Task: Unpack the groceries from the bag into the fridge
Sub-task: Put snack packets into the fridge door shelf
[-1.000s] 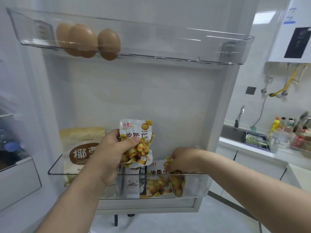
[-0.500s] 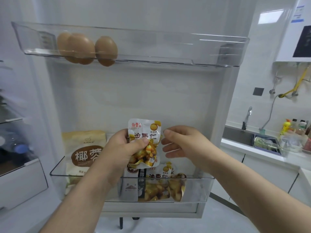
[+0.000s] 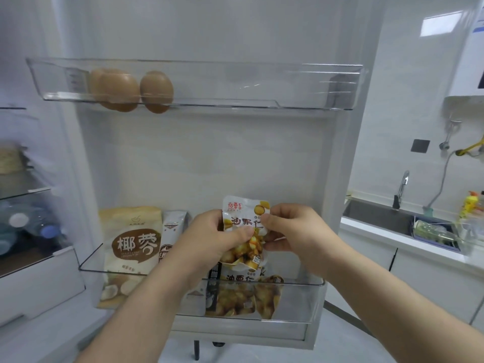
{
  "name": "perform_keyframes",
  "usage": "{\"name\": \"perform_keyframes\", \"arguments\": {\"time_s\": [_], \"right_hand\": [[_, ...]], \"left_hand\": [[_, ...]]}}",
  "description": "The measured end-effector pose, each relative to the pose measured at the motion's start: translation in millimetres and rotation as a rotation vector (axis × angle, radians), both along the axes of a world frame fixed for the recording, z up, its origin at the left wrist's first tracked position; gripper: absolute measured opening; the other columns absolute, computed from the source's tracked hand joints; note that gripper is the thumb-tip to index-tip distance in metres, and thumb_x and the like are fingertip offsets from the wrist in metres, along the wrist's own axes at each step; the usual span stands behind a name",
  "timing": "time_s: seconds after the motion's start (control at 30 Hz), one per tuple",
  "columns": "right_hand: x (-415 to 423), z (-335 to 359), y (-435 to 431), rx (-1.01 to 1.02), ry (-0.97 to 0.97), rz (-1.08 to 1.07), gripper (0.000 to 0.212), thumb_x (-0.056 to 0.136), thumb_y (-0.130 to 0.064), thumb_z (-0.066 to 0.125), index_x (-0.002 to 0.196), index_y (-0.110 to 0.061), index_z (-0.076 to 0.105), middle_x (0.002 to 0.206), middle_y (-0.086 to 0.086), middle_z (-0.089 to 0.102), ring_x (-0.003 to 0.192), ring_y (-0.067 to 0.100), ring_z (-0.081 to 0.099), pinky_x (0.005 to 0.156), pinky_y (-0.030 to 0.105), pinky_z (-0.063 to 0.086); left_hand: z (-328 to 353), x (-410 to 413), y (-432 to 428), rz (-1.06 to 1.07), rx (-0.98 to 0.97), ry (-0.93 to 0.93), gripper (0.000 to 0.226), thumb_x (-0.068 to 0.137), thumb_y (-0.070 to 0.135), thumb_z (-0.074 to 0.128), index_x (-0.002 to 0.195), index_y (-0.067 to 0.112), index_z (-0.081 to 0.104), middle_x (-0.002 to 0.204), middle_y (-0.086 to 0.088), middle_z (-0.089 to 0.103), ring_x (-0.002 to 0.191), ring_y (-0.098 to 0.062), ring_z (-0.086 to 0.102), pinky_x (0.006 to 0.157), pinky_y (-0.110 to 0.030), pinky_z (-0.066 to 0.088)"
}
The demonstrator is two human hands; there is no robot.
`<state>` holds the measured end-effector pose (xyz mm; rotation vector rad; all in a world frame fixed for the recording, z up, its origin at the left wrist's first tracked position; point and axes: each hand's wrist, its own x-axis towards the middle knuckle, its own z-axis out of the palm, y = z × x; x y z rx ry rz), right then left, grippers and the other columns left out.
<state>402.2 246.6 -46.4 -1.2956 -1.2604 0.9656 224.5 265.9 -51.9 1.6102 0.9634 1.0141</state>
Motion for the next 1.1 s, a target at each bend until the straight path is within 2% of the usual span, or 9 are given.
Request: {"name": "perform_keyframes", "arguments": {"time_s": [0.13,0.23,0.4,0.57,0.67,0.77,0.9,1.1], "right_hand": [[6.2,-6.3,4.6,-0.006,-0.051,-0.034,0.015,0.091,-0.01,0.066,0.086,0.003,0.069,0.079,0.018,0.069,0.07,0.021,0.067,0.069,0.034,0.061],[7.3,-10.6,6.5,-0.024,-0.053,-0.041,0.014,0.092,-0.009,0.065,0.088,0.003,0.069,0.087,0.022,0.071,0.076,0.026,0.07,0.072,0.036,0.062],[10.1,-13.9,10.3,-0.05,-0.109,-0.05,0.016,0.093,-0.014,0.066,0.091,0.002,0.069,0.096,0.029,0.069,0.081,0.03,0.07,0.068,0.034,0.061],[8.9,-20.3,13.6,-0.128,-0.148,-0.037,0.018,0.094,-0.017,0.065,0.093,0.001,0.068,0.091,0.021,0.073,0.08,0.028,0.074,0.075,0.04,0.062],[7.5,-22.9,16.0,-0.109,-0.148,-0.089,0.019,0.094,-0.017,0.065,0.089,0.001,0.065,0.09,0.021,0.072,0.078,0.026,0.073,0.072,0.036,0.062],[5.2,-22.0,16.9,-0.102,-0.141,-0.094,0.017,0.094,-0.014,0.065,0.089,0.002,0.064,0.087,0.02,0.072,0.075,0.024,0.073,0.07,0.035,0.062],[3.8,-20.9,16.2,-0.194,-0.187,-0.062,0.015,0.091,-0.016,0.068,0.08,-0.006,0.065,0.063,0.005,0.071,0.067,0.022,0.073,0.074,0.042,0.062],[-1.9,-18.8,15.9,-0.36,-0.361,0.004,0.018,0.094,-0.022,0.064,0.084,-0.007,0.062,0.065,0.009,0.07,0.066,0.024,0.073,0.075,0.041,0.062]], "left_hand": [[-0.2,2.8,5.5,0.051,0.044,0.115,0.015,0.094,0.032,0.062,0.09,0.022,0.073,0.083,0.007,0.076,0.08,-0.012,0.072,0.083,-0.038,0.058],[-1.9,6.0,8.9,0.127,0.117,0.259,0.013,0.094,0.031,0.062,0.086,0.025,0.07,0.079,0.009,0.075,0.076,-0.008,0.069,0.079,-0.035,0.058],[-6.3,8.2,15.7,0.171,0.127,0.307,0.014,0.092,0.032,0.063,0.086,0.02,0.069,0.081,0.002,0.074,0.081,-0.017,0.07,0.082,-0.046,0.058],[-12.3,8.1,21.5,0.142,0.107,0.38,0.02,0.088,0.039,0.065,0.088,0.019,0.069,0.084,-0.004,0.073,0.083,-0.023,0.07,0.079,-0.051,0.058],[-12.3,11.6,22.8,0.174,0.165,0.389,0.02,0.091,0.037,0.062,0.089,0.018,0.066,0.084,-0.007,0.07,0.081,-0.025,0.068,0.076,-0.052,0.058],[-12.2,12.9,24.6,0.195,0.201,0.448,0.019,0.092,0.035,0.061,0.089,0.016,0.063,0.084,-0.006,0.067,0.081,-0.024,0.066,0.075,-0.05,0.058],[-15.9,9.6,25.9,0.164,0.166,0.492,0.014,0.089,0.034,0.063,0.092,0.02,0.061,0.09,-0.003,0.066,0.084,-0.022,0.067,0.075,-0.047,0.059],[-16.0,6.6,22.8,0.085,0.156,0.584,0.013,0.092,0.028,0.058,0.104,0.023,0.058,0.099,0.0,0.064,0.086,-0.018,0.066,0.075,-0.04,0.06]]}}
